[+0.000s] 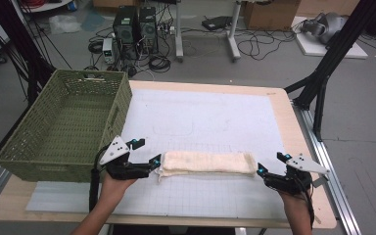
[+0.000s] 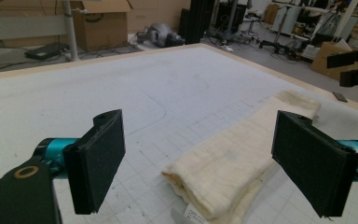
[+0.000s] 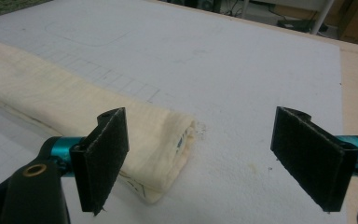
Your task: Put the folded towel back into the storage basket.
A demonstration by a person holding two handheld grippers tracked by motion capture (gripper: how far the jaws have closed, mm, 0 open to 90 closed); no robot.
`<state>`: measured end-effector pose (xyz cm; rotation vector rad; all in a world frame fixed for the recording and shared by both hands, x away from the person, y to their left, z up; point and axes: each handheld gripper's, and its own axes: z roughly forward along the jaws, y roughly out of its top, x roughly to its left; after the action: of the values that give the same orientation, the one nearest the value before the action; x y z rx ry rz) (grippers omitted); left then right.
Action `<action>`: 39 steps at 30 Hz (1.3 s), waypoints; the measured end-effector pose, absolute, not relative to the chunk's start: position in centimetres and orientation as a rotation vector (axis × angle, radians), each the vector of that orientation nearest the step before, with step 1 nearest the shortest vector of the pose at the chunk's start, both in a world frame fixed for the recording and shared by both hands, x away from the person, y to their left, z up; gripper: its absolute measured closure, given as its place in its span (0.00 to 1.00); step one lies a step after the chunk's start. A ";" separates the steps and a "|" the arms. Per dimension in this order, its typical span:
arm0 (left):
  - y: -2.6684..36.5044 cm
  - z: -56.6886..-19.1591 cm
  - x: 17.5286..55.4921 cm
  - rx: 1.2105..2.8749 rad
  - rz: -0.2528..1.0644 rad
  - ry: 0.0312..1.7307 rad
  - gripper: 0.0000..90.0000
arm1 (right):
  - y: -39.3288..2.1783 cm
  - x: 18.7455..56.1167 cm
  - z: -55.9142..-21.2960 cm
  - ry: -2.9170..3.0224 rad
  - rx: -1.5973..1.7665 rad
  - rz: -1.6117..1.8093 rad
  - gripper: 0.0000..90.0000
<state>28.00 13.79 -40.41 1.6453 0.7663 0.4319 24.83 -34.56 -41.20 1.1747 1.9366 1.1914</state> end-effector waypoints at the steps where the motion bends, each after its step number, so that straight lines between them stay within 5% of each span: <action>1: 13.7 -40.3 28.1 1.650 0.428 0.768 0.20 | -34.6 24.8 -41.2 1.934 1.172 1.192 0.19; 17: 11.4 -39.3 30.0 1.729 0.337 0.796 0.20 | -34.6 24.8 -41.2 1.940 1.175 1.187 0.19; 39: 9.6 -42.8 32.0 1.921 0.286 0.922 0.35 | -34.8 24.8 -41.4 1.950 1.177 1.187 0.19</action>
<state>32.01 9.57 -42.82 1.9205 0.9224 0.2858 24.84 -34.78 -41.40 1.1772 1.9499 1.1874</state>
